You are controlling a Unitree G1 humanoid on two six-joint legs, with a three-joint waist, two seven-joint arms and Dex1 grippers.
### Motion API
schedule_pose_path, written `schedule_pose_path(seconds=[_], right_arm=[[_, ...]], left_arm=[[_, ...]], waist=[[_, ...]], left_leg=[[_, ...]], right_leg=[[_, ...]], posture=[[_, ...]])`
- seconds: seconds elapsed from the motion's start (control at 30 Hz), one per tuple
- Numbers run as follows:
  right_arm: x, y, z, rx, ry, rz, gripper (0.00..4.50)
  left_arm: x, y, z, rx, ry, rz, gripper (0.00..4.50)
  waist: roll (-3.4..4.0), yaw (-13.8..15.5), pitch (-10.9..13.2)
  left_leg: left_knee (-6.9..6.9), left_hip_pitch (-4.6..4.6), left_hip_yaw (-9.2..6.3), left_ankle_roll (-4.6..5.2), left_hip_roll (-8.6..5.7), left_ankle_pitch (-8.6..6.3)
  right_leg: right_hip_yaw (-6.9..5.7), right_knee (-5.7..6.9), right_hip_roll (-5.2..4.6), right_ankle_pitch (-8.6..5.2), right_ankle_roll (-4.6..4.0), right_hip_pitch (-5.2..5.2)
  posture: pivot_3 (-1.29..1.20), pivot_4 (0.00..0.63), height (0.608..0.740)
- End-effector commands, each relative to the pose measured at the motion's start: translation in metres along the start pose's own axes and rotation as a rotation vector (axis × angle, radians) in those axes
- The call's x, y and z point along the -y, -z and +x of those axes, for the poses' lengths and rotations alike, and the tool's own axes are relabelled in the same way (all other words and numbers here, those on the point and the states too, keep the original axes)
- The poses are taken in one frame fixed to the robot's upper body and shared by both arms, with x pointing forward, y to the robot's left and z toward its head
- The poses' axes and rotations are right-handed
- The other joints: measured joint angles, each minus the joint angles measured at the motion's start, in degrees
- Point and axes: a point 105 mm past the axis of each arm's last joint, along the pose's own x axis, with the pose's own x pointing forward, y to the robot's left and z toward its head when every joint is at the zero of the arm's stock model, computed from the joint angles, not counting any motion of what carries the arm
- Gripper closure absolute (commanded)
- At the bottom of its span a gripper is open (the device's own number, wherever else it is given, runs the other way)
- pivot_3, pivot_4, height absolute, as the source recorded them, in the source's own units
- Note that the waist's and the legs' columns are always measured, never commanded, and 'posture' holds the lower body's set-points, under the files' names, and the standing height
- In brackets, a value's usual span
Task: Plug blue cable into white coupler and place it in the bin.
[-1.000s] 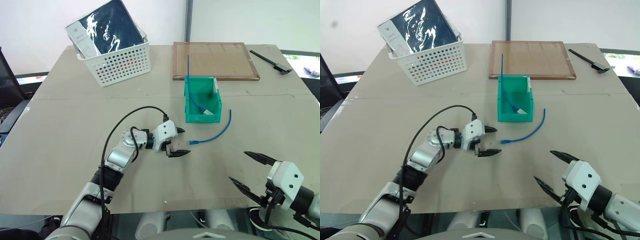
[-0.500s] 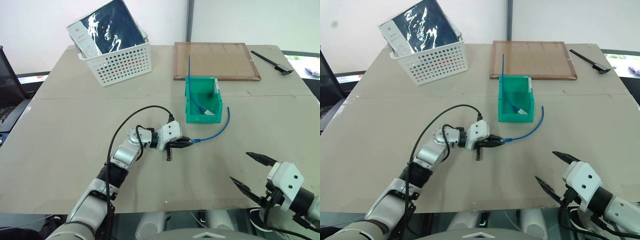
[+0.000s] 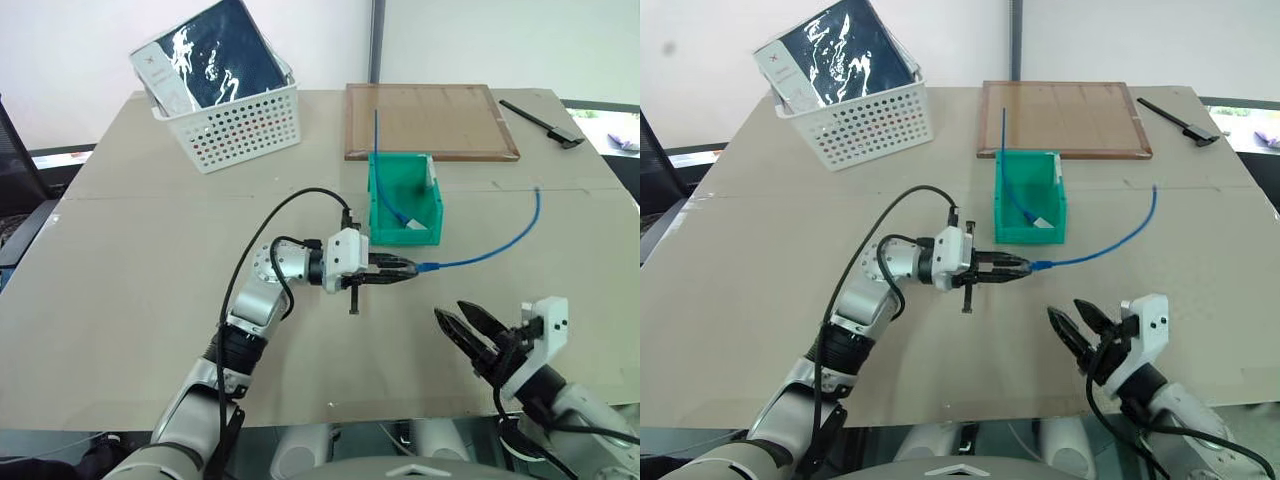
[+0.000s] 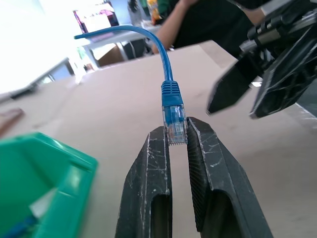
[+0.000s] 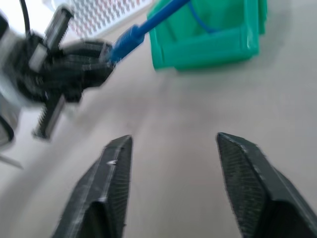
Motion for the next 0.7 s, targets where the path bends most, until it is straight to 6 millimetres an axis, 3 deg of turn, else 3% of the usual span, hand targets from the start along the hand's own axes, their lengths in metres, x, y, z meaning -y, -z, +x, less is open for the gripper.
schedule_pose_path(seconds=[0.03,0.2,0.3,0.33,0.57,0.7], right_arm=[[-0.016,-0.018,0.01,0.097,-0.058,0.08,1.77],[-0.023,-0.029,0.022,0.137,-0.107,0.157,1.77],[-0.025,-0.032,0.026,0.134,-0.121,0.169,2.48],[-0.024,-0.033,0.028,0.132,-0.121,0.17,2.97],[-0.026,-0.036,0.035,0.122,-0.154,0.19,2.97],[-0.029,-0.034,0.037,0.101,-0.18,0.196,4.23]], left_arm=[[-0.009,-0.014,-0.001,0.037,-0.034,0.095,4.5],[-0.008,-0.015,-0.003,0.042,-0.048,0.118,4.5],[-0.007,-0.015,-0.005,0.042,-0.056,0.129,4.5],[-0.007,-0.015,-0.006,0.042,-0.058,0.13,4.5],[-0.005,-0.014,-0.01,0.035,-0.069,0.142,4.5],[-0.006,-0.015,-0.01,0.033,-0.078,0.146,4.5]], waist=[[0.0,0.0,0.0],[0.0,-0.1,0.0],[0.0,-0.1,0.0],[0.0,-0.1,0.0],[0.01,-0.3,0.0],[0.01,-0.4,0.0]], left_leg=[[0.0,0.0,0.0,0.0,0.0,0.0],[0.0,-0.02,0.01,0.01,-0.06,0.0],[0.0,0.0,0.02,0.01,-0.06,0.0],[0.0,0.0,0.0,0.01,-0.05,0.0],[0.0,0.0,0.0,0.01,-0.04,0.0],[0.0,0.0,0.0,0.01,-0.04,0.0]], right_leg=[[0.0,0.0,0.01,0.0,0.0,0.0],[0.02,-0.01,0.0,0.0,0.01,0.0],[0.04,0.0,0.02,0.01,0.01,0.0],[0.03,0.02,0.04,0.0,0.01,0.0],[0.04,0.02,0.08,0.0,0.0,0.0],[0.05,0.02,0.08,0.0,0.0,0.0]], posture=[[0.0,0.15,0.74],[0.0,0.15,0.74],[0.0,0.15,0.74],[0.0,0.15,0.74],[0.0,0.15,0.74],[0.0,0.15,0.74]])
